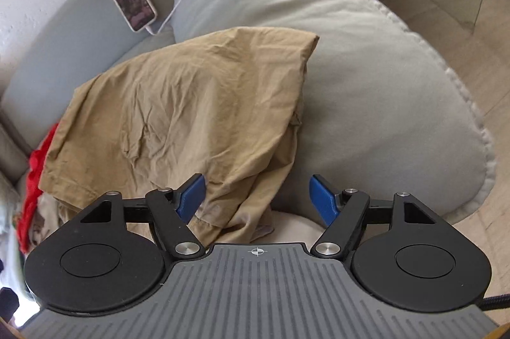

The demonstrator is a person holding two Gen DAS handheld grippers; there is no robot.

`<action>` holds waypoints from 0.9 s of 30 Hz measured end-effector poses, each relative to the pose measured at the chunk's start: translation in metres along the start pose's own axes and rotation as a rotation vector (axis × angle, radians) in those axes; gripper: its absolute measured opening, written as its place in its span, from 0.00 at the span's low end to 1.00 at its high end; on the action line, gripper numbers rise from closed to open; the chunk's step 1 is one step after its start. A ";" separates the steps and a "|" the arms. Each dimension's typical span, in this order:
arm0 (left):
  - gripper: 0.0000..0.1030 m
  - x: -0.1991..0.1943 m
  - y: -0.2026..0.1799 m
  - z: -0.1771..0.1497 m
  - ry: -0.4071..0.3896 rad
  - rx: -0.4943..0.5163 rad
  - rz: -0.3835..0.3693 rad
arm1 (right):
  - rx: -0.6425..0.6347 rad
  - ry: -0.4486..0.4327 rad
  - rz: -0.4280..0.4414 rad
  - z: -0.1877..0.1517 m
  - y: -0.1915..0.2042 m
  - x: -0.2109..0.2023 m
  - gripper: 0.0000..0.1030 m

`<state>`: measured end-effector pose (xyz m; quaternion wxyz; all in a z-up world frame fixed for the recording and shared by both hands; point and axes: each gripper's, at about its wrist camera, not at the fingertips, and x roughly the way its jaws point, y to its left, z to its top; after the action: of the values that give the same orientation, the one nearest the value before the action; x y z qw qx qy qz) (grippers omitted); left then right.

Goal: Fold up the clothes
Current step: 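Grasp the khaki pants with the right gripper and lift them off the pile, then shake out the pants with the right gripper while the left gripper grasps a leg cuff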

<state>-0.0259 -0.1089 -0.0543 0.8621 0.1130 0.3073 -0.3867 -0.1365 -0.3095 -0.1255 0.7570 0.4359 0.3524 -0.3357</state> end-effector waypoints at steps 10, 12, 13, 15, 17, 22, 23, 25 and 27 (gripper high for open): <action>0.96 -0.032 0.046 0.015 -0.105 -0.087 0.111 | 0.018 -0.160 0.225 0.002 0.042 -0.041 0.09; 0.96 -0.052 0.065 0.022 -0.157 -0.125 0.145 | -0.030 -0.312 0.276 0.014 0.079 -0.085 0.09; 0.96 -0.063 0.074 0.025 -0.185 -0.142 0.163 | -0.067 -0.398 0.295 0.019 0.101 -0.109 0.09; 0.96 -0.083 0.090 0.029 -0.240 -0.168 0.207 | -0.150 -0.555 0.337 0.022 0.146 -0.155 0.09; 0.96 -0.103 0.105 0.031 -0.286 -0.192 0.259 | -0.261 -0.659 0.373 0.017 0.196 -0.189 0.09; 0.97 -0.133 0.131 0.021 -0.295 -0.248 0.418 | -0.633 -0.361 0.462 -0.021 0.320 -0.170 0.75; 0.97 -0.135 0.133 0.016 -0.282 -0.247 0.444 | -0.678 -0.256 0.509 -0.034 0.333 -0.157 0.78; 0.97 -0.135 0.136 0.008 -0.243 -0.236 0.469 | -0.712 -0.180 0.555 -0.054 0.334 -0.148 0.76; 0.97 -0.128 0.136 0.002 -0.203 -0.234 0.460 | -0.715 -0.136 0.572 -0.066 0.328 -0.143 0.76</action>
<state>0.0099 0.0589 0.0199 0.9608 0.0400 0.2282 -0.1522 0.0399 -0.0924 0.1067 0.9435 0.2041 0.2610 0.0016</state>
